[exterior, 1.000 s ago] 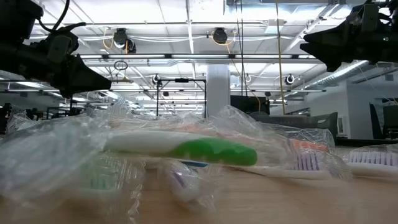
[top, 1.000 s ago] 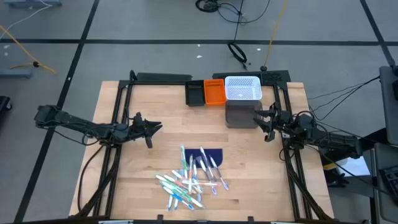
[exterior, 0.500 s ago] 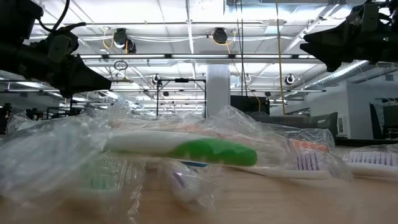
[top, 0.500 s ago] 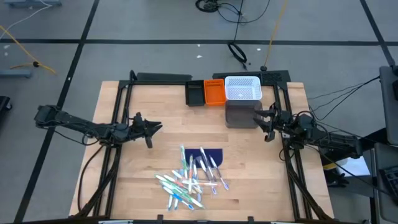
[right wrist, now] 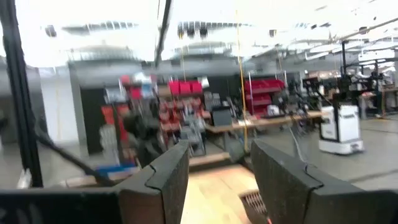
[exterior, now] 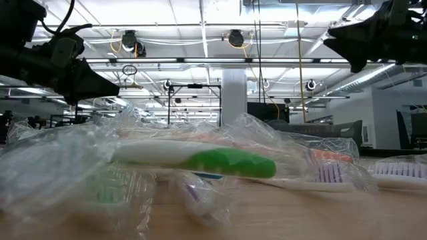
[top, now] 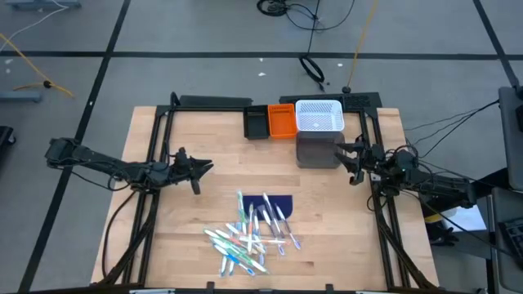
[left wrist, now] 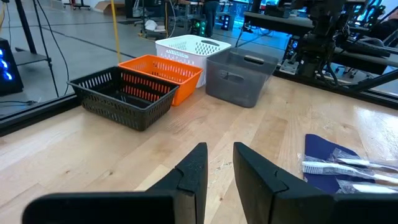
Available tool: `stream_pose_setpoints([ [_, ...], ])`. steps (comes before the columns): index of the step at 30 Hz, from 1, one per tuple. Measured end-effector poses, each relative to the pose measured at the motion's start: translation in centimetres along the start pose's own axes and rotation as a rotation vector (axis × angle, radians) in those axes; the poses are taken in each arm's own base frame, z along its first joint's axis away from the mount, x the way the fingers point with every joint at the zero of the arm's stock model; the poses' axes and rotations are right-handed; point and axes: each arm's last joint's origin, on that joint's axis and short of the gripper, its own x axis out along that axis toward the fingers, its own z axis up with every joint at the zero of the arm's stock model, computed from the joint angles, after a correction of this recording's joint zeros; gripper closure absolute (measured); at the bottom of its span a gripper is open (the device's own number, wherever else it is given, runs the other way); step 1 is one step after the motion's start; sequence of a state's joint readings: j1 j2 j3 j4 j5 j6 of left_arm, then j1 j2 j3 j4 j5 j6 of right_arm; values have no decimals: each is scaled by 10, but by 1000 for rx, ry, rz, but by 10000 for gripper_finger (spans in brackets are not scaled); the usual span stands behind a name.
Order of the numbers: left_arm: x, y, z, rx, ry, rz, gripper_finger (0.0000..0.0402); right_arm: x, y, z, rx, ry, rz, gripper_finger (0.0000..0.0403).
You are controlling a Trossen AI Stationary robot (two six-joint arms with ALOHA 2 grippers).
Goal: Pick & Place Toothbrushes
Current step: Put the purple toothbrush into the white bin
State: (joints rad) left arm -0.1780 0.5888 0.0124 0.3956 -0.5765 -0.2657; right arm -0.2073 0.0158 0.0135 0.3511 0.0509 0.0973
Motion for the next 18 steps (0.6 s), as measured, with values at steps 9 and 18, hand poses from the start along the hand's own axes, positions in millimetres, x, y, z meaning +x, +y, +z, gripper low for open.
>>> stream_pose_setpoints([
  [9, 0, -1, 4, -27, -33, -8, 325, -2, -1, 16, 177, -181, -49, 238],
  [18, -1, -3, 13, -80, -117, -30, 325, -2, 0, 21, 249, -232, -31, 238],
])
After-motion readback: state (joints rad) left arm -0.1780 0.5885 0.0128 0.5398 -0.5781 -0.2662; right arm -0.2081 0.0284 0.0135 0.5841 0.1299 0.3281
